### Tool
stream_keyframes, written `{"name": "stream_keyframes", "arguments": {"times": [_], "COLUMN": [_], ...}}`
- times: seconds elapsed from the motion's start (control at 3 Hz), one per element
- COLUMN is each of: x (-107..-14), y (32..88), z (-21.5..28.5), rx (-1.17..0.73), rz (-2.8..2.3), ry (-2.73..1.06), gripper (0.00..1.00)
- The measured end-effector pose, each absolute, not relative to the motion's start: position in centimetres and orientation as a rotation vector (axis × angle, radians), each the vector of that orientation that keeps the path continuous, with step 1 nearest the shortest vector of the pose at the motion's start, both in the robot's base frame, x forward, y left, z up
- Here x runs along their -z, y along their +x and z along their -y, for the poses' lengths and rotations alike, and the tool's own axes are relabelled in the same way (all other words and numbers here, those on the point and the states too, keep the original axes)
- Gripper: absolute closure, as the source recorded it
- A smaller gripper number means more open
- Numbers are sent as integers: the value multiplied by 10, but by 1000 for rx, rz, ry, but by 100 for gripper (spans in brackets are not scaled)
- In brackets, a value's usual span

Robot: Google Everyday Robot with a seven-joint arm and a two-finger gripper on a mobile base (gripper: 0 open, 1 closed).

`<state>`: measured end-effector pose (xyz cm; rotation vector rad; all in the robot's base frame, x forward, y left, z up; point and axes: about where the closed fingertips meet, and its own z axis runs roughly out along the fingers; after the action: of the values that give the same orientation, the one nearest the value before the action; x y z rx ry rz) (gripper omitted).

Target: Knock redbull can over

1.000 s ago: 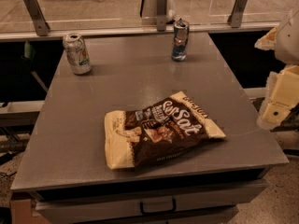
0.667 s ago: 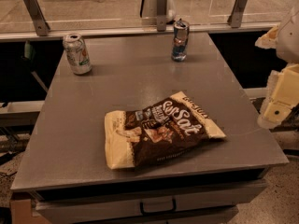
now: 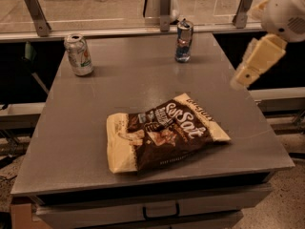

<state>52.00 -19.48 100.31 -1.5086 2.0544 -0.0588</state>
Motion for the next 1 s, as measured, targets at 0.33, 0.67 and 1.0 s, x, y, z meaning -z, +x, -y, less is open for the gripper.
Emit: {"name": "stream_keyframes", "arguments": {"times": [0.33, 0.67, 1.0], "x": [-1024, -1039, -1037], "y": [579, 585, 585], "z": [187, 188, 188], "rx": [35, 48, 45], "rz": [-1970, -1942, -1945], "ry": [-1406, -1386, -1387], "gripper": [0, 0, 0]}}
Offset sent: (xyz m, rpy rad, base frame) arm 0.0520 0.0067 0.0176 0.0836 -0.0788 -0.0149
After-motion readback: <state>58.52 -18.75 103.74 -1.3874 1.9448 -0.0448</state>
